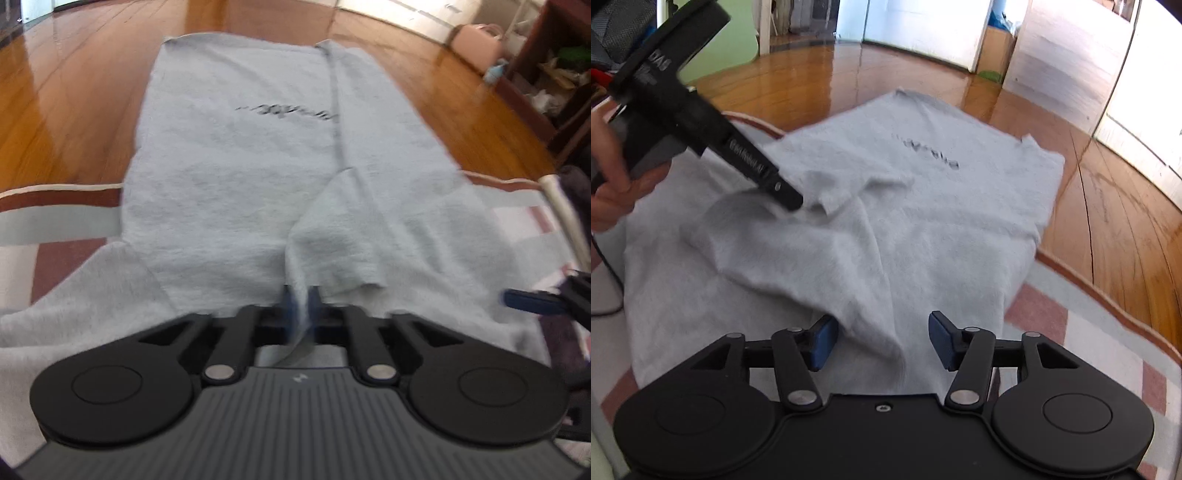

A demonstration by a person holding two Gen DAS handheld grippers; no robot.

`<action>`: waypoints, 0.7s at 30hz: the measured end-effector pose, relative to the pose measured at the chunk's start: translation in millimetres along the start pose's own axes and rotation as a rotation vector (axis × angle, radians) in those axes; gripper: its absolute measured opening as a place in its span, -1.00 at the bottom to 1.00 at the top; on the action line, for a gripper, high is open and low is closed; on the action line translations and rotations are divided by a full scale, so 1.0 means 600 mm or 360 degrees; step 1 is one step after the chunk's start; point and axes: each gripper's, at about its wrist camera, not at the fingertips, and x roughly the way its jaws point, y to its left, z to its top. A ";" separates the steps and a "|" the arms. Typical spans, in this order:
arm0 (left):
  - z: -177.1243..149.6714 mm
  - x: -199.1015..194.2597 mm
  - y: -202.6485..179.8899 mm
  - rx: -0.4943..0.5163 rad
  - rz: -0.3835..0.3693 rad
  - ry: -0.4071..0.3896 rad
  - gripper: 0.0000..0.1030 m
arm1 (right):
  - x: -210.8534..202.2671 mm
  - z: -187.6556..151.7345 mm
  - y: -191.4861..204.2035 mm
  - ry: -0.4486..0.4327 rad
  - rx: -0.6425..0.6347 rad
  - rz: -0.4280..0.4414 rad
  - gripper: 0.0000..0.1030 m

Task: Fold clothes

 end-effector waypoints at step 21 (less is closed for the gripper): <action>0.013 -0.043 -0.040 0.0131 0.0152 -0.0155 -0.93 | -0.026 -0.013 -0.017 -0.0074 0.0212 0.0043 -0.80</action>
